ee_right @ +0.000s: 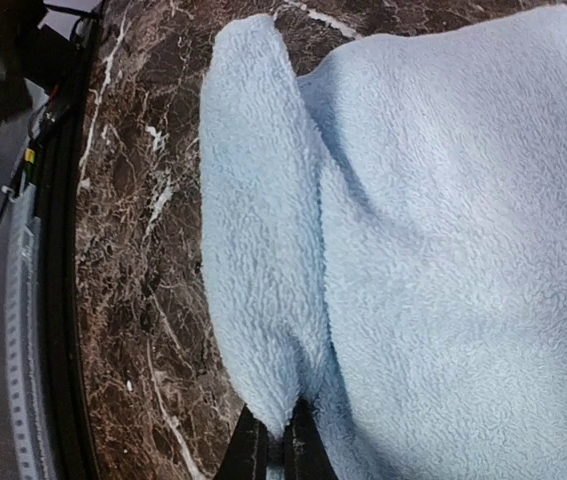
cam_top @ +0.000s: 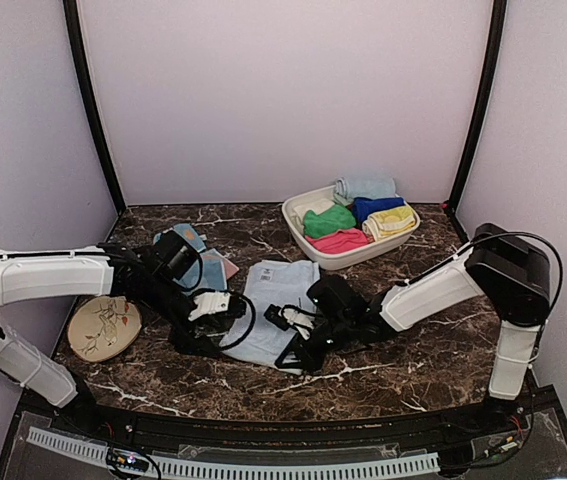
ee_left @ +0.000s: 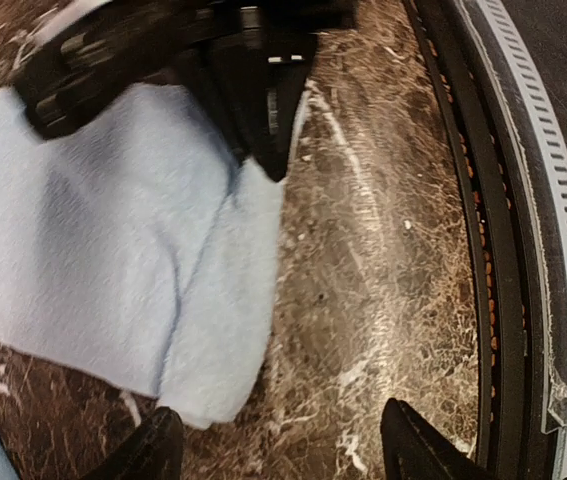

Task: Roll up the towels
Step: Roll the towel at the center of the board.

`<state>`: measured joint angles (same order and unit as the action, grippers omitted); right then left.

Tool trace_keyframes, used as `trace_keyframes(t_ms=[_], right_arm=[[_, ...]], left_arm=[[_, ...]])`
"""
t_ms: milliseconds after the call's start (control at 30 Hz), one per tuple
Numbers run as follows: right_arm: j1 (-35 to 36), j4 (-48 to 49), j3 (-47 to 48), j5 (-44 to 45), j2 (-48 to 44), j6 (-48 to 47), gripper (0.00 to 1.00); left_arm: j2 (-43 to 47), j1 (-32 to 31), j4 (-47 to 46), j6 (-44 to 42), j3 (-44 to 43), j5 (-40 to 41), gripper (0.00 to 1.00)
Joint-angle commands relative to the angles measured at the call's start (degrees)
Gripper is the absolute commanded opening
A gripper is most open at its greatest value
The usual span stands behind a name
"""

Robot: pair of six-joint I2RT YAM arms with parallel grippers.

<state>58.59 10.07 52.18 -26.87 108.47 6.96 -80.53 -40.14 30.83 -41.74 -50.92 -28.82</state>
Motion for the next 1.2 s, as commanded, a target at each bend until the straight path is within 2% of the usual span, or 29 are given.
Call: trace_keyframes(t_ms=[0,267,733,800,1000,1133,1167], right_arm=[[-3.4,0.3,-0.3,-15.6,4.2,12.5,0.00],[-6.0,4.1,-0.2,-21.0,6.4,21.4,0.00],[-7.0,2.9,1.0,-23.6,7.2,23.8,0.00],[-7.0,3.1,1.2,-23.4,7.2,24.1,0.00],[-7.2,2.6,1.0,-17.0,3.0,21.7,0.22],[-7.5,2.7,-1.4,-10.4,-2.1,17.8,0.32],[-7.5,3.3,-2.4,-8.8,-3.7,16.9,0.34]], left_arm=[[-2.3,-5.7,-2.4,-5.4,1.3,5.3,0.69],[-10.5,-7.8,-7.2,-6.5,-1.5,10.6,0.63],[-15.1,-8.8,-7.2,-5.7,-4.2,13.0,0.57],[-16.0,-8.8,-6.5,-5.8,-4.8,12.2,0.50],[-19.8,-8.6,-3.6,-3.9,-6.4,9.7,0.28],[-20.7,-8.1,-1.2,-2.0,-6.9,6.3,0.02],[-20.9,-8.0,-0.3,-2.0,-7.3,5.6,0.00]])
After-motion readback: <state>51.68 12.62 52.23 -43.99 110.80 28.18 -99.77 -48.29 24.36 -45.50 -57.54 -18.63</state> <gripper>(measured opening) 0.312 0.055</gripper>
